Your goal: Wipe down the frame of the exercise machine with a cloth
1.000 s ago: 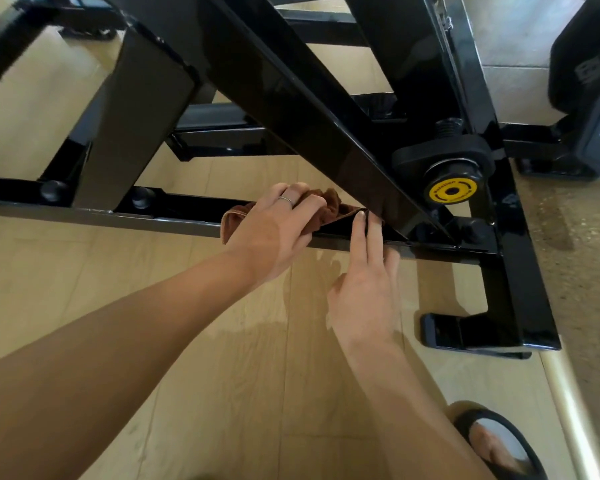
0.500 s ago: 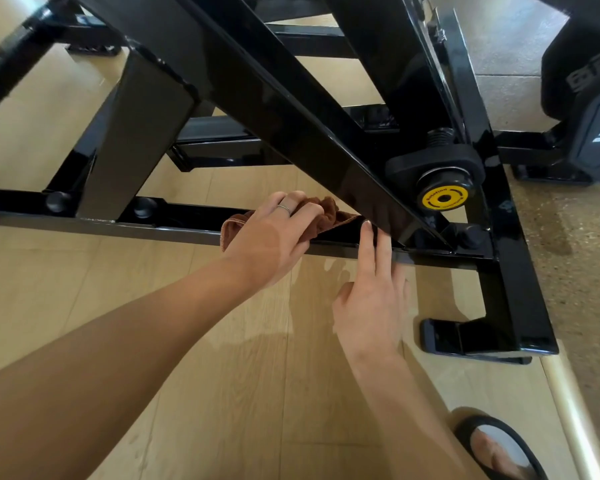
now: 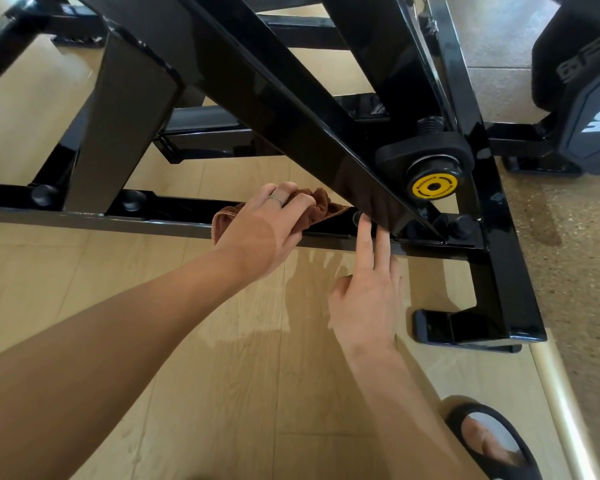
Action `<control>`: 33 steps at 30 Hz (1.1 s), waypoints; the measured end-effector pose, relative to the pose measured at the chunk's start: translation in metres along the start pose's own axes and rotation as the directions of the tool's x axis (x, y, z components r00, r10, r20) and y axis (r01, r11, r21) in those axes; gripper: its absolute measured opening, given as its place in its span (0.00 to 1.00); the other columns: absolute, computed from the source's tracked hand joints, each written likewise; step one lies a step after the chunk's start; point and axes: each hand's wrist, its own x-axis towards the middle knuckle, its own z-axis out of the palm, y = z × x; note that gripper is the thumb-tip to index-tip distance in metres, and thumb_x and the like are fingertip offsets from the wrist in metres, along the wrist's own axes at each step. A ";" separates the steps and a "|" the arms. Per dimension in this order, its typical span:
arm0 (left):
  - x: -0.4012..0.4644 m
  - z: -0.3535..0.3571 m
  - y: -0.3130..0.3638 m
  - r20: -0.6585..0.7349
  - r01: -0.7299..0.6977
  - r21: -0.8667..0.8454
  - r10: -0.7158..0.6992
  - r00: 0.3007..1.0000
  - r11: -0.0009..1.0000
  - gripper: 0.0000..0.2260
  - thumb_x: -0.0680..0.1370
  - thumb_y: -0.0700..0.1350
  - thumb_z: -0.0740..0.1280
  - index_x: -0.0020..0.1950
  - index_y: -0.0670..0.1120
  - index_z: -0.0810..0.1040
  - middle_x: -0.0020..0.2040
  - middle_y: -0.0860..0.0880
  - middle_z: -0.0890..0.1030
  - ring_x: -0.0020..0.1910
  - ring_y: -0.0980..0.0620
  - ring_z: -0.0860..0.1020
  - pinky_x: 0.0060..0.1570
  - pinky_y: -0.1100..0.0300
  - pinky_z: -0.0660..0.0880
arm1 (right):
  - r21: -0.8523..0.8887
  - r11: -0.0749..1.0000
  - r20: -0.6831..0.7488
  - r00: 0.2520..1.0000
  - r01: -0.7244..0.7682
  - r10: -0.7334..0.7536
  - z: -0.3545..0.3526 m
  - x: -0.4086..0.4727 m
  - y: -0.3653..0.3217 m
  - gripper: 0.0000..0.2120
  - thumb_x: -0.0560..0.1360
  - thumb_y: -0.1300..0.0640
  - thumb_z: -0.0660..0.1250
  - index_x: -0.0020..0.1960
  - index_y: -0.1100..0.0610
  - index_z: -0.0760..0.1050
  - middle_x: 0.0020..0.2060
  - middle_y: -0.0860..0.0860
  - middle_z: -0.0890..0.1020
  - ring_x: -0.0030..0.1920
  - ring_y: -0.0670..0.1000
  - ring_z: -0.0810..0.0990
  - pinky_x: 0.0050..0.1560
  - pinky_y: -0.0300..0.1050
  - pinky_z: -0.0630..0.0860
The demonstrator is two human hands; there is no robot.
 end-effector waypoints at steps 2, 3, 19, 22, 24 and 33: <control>0.000 0.000 0.000 0.008 0.001 -0.003 -0.001 1.000 1.000 0.20 0.79 0.47 0.67 0.70 0.51 0.68 0.70 0.45 0.73 0.68 0.43 0.71 0.68 0.49 0.73 | 0.008 1.000 -0.011 1.000 0.000 0.000 -0.001 -0.001 -0.001 0.47 0.75 0.63 0.68 0.83 0.45 0.44 0.82 0.52 0.57 0.69 0.58 0.71 0.68 0.59 0.73; 0.000 -0.001 -0.001 0.008 0.000 -0.002 0.000 1.000 1.000 0.20 0.79 0.47 0.67 0.70 0.51 0.68 0.70 0.45 0.73 0.68 0.43 0.71 0.68 0.50 0.73 | 0.013 1.000 -0.015 1.000 -0.003 0.003 -0.001 -0.001 -0.002 0.46 0.75 0.64 0.68 0.83 0.46 0.46 0.82 0.51 0.57 0.68 0.58 0.71 0.68 0.59 0.73; 0.001 -0.002 0.000 0.011 -0.002 -0.018 0.002 1.000 1.000 0.19 0.79 0.50 0.61 0.70 0.52 0.68 0.71 0.46 0.72 0.69 0.45 0.70 0.68 0.51 0.73 | 0.061 0.998 -0.081 0.996 -0.028 0.033 -0.007 -0.002 -0.013 0.38 0.76 0.66 0.65 0.82 0.56 0.54 0.77 0.57 0.64 0.71 0.58 0.69 0.67 0.58 0.73; 0.000 -0.005 -0.005 0.018 -0.015 -0.031 0.015 1.000 0.999 0.18 0.79 0.50 0.61 0.69 0.52 0.69 0.71 0.46 0.72 0.68 0.45 0.70 0.67 0.51 0.73 | 0.136 0.991 -0.191 0.981 0.001 0.026 -0.006 -0.013 -0.020 0.34 0.74 0.66 0.63 0.79 0.58 0.61 0.71 0.59 0.69 0.65 0.57 0.73 0.62 0.57 0.77; 0.001 -0.008 -0.005 0.028 -0.023 -0.047 0.024 0.999 0.999 0.18 0.80 0.51 0.61 0.70 0.51 0.70 0.71 0.46 0.72 0.69 0.45 0.70 0.66 0.50 0.74 | 0.166 0.983 -0.137 0.989 0.083 -0.060 -0.002 -0.017 -0.031 0.34 0.73 0.68 0.66 0.78 0.59 0.65 0.71 0.57 0.70 0.69 0.56 0.71 0.66 0.57 0.75; -0.052 -0.057 -0.098 0.117 0.348 0.109 -0.359 0.926 0.931 0.18 0.80 0.46 0.68 0.68 0.53 0.69 0.69 0.47 0.68 0.67 0.39 0.72 0.59 0.38 0.79 | -0.096 0.931 0.237 0.917 0.352 -0.322 0.026 0.026 -0.060 0.51 0.73 0.56 0.76 0.83 0.56 0.46 0.83 0.54 0.49 0.83 0.56 0.44 0.80 0.53 0.38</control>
